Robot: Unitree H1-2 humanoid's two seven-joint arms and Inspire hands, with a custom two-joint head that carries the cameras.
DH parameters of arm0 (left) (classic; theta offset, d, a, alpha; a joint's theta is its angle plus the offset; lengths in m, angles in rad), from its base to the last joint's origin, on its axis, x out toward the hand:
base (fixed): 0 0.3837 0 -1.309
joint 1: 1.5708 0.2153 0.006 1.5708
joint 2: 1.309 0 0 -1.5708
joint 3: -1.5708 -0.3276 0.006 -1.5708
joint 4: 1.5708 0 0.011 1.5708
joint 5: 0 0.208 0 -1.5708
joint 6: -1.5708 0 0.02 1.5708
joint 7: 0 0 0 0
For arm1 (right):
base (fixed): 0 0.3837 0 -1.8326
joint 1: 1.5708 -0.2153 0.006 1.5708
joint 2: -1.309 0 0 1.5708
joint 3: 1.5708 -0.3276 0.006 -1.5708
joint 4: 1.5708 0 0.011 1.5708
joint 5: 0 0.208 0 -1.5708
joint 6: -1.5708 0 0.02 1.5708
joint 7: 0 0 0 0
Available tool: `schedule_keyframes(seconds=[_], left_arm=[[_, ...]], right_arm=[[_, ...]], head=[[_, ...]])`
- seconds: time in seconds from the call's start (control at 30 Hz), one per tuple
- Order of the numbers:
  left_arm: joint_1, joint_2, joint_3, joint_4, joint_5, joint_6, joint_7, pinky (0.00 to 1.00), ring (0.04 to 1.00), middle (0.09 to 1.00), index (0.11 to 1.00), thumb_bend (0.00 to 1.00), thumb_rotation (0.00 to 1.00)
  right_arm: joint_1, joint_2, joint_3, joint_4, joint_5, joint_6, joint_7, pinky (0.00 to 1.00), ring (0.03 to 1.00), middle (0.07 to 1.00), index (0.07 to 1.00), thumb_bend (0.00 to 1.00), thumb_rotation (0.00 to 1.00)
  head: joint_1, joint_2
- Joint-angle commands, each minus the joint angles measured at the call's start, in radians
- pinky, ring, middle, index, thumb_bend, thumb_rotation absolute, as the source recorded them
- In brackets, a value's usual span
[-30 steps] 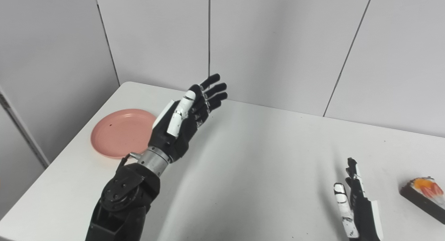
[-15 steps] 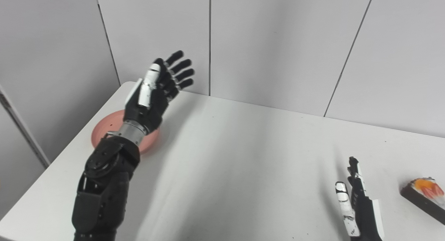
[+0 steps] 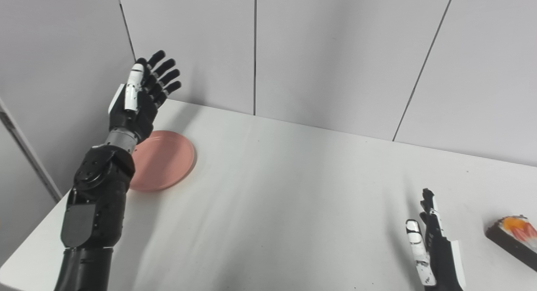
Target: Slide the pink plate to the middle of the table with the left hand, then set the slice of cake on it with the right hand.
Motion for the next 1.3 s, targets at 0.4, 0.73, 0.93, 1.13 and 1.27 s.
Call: schedule_keyframes(seconds=[0.4,0.73,0.93,1.13,1.27], left_arm=[[-0.091,0.116,0.089,0.231,-0.064,-0.171,-0.010,0.91,0.906,0.916,0.907,0.41,1.00],[-0.085,0.134,0.136,0.288,-0.099,-0.173,0.016,0.95,0.922,0.920,0.917,0.40,1.00],[-0.085,0.148,0.157,0.320,-0.101,-0.178,0.019,0.95,0.932,0.930,0.923,0.40,1.00],[-0.082,0.156,0.176,0.334,-0.114,-0.174,0.030,0.95,0.932,0.934,0.922,0.39,1.00],[-0.074,0.152,0.188,0.331,-0.130,-0.166,0.048,0.96,0.938,0.937,0.925,0.38,1.00]], right_arm=[[0.049,-0.005,-0.016,0.067,0.043,-0.021,0.014,1.00,0.992,1.000,0.986,0.32,1.00],[0.052,-0.010,-0.023,0.059,0.053,-0.014,0.025,1.00,1.000,1.000,0.989,0.31,1.00],[0.050,-0.010,-0.026,0.060,0.065,-0.017,0.028,1.00,1.000,1.000,0.989,0.28,1.00],[0.050,-0.013,-0.025,0.052,0.073,-0.009,0.033,1.00,1.000,1.000,0.993,0.28,1.00],[0.054,-0.014,-0.027,0.046,0.083,-0.006,0.037,1.00,1.000,1.000,0.995,0.28,1.00]], head=[[0.043,-0.008],[0.053,0.004],[0.057,0.005],[0.060,0.009],[0.065,0.013]])
